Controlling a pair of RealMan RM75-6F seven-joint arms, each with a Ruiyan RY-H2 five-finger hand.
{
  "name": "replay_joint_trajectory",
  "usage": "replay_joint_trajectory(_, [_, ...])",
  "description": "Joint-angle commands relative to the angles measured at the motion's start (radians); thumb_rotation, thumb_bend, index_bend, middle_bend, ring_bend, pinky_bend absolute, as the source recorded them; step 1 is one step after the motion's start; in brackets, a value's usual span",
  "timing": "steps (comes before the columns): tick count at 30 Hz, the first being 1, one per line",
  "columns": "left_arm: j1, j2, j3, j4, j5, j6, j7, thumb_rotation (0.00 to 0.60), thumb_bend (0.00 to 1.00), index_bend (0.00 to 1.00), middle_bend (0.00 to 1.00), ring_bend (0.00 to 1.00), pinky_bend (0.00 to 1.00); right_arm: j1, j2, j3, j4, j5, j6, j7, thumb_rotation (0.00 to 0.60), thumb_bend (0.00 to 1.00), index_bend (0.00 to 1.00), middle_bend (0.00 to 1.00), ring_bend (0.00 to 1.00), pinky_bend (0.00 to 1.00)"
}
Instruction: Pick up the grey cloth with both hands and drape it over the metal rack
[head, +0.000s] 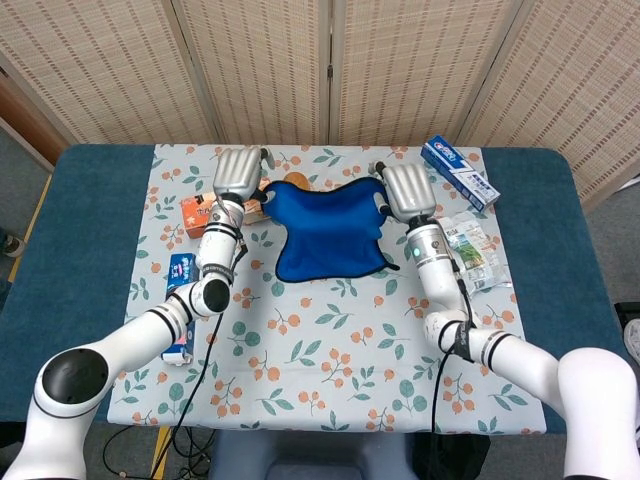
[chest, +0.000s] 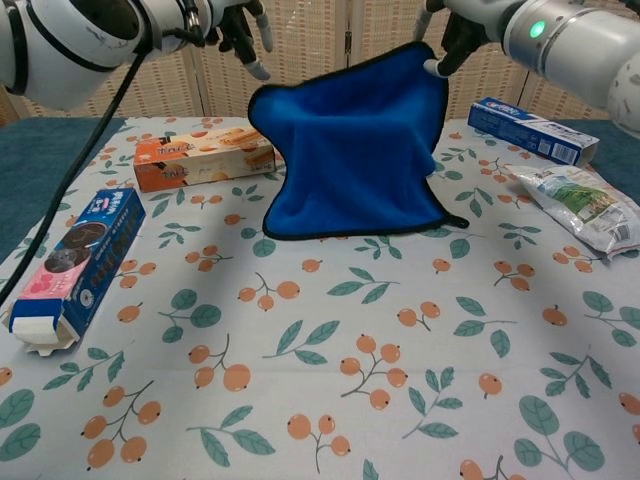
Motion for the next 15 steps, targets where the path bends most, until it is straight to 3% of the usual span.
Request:
replay_joint_trajectory(1, [-0.002,-0.004,-0.001,0.008,-0.030,-0.012,0.037,0.600,0.12,0.27,0.60,0.61,1.00,0.007,-0.002,0.004,0.000,0.020,-0.001,-0.018,0.600,0.24,0.12,0.89,0.91,1.00])
replay_joint_trajectory(6, [-0.001,-0.002,-0.011,0.005,-0.052,-0.004,0.064,0.600,0.05,0.16,0.31,0.37,0.84,0.013,-0.002,0.006,0.001,0.035,0.000,-0.028,0.600,0.15,0.06,0.88,0.91,1.00])
replay_joint_trajectory(9, [0.005,0.009,-0.021,-0.011,-0.064,-0.006,0.067,0.600,0.00,0.11,0.14,0.20,0.63,0.010,0.005,0.007,-0.009,0.041,0.003,-0.029,0.600,0.07,0.04,0.88,0.91,1.00])
replay_joint_trajectory(12, [0.016,0.026,-0.031,-0.033,-0.075,0.004,0.066,0.600,0.00,0.09,0.08,0.13,0.49,-0.002,0.023,0.003,-0.031,0.038,0.016,-0.027,0.600,0.04,0.02,0.86,0.90,1.00])
replay_joint_trajectory(15, [0.034,0.053,-0.042,-0.064,-0.092,0.013,0.062,0.600,0.00,0.09,0.08,0.13,0.48,-0.023,0.050,-0.004,-0.068,0.028,0.035,-0.020,0.600,0.05,0.02,0.84,0.89,1.00])
